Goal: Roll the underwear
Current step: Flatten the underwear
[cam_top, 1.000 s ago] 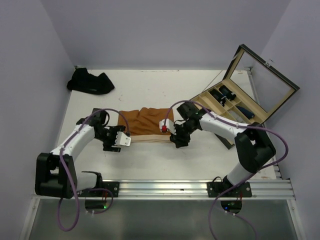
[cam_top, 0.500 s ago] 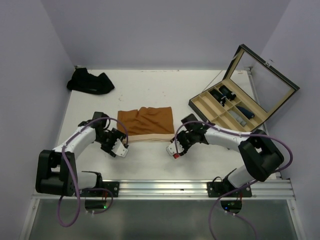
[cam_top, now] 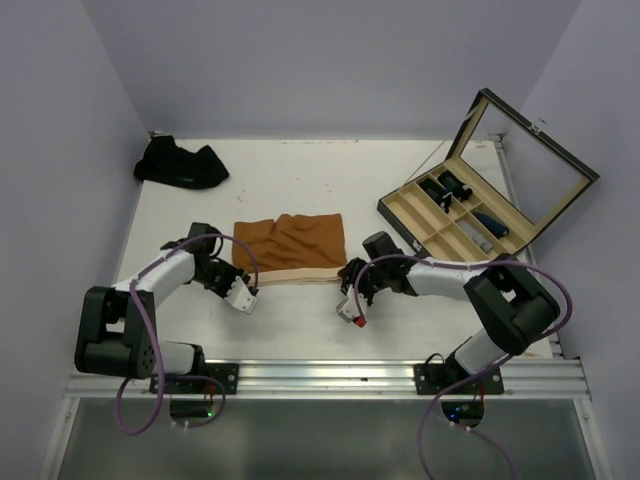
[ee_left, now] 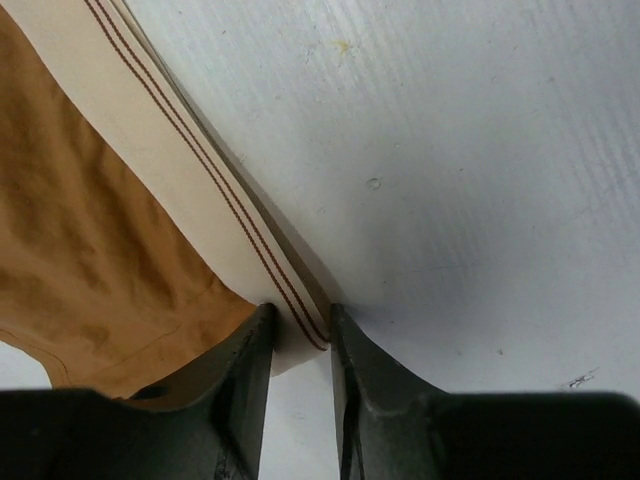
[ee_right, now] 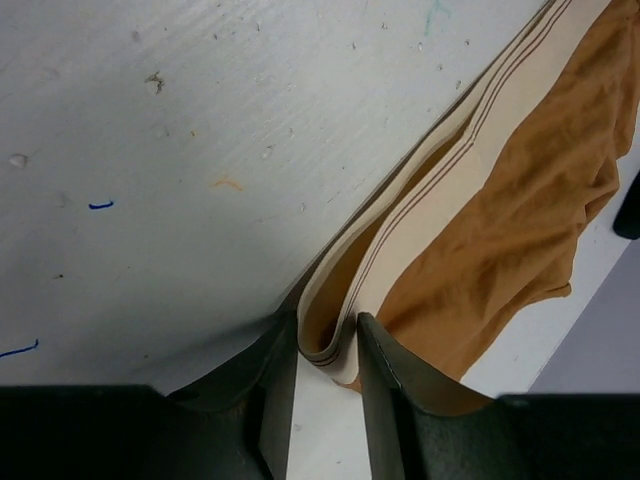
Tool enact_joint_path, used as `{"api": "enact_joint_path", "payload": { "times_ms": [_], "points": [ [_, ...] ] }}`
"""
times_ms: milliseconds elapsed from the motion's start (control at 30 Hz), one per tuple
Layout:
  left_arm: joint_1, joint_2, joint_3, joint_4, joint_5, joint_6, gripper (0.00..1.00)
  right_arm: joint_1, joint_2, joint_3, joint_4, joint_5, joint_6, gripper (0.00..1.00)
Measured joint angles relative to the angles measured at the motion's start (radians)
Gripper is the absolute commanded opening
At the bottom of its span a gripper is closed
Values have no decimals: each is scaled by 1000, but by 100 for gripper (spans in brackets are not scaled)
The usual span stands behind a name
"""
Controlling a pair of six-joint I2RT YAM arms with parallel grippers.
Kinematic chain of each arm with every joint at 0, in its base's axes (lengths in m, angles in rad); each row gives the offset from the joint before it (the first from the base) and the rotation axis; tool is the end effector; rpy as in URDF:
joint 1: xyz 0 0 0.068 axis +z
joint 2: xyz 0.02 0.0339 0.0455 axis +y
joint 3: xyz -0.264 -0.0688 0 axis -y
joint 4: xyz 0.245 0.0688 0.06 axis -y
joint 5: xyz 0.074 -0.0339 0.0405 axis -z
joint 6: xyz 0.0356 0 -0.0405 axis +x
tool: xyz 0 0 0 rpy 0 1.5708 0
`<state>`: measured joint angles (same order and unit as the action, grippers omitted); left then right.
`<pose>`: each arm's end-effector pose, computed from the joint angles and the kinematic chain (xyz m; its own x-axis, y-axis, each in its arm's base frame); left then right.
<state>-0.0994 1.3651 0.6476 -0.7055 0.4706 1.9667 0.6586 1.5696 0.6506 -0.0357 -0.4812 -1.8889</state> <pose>0.2031 -0.0365 0.1515 0.5225 0.7743 -0.3570 0.8484 -0.4300 0.3088 0.2090 0.1826 0.1330 0.9181 -0.3542 -0.1781 -0.3772 -0.6425 -0.6670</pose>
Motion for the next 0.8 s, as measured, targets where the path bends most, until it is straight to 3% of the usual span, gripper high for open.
{"api": "enact_joint_path", "payload": {
  "times_ms": [67,100,200,267,500,800],
  "points": [
    [0,5,-2,11,-3,7,26,0,11,1,17,2,-9,29],
    [0,7,-2,16,-4,8,24,-1,19,3,24,2,-18,18],
    [0,15,-2,31,-6,10,13,-4,48,23,15,6,-30,0],
    [0,20,-1,37,-6,14,0,-5,55,37,10,9,-31,0],
    [-1,11,69,-81,37,16,0,-5,-35,111,-152,-6,154,0],
    [-1,-283,220,-404,226,7,0,-4,-485,174,-381,-75,555,0]
  ]
}}
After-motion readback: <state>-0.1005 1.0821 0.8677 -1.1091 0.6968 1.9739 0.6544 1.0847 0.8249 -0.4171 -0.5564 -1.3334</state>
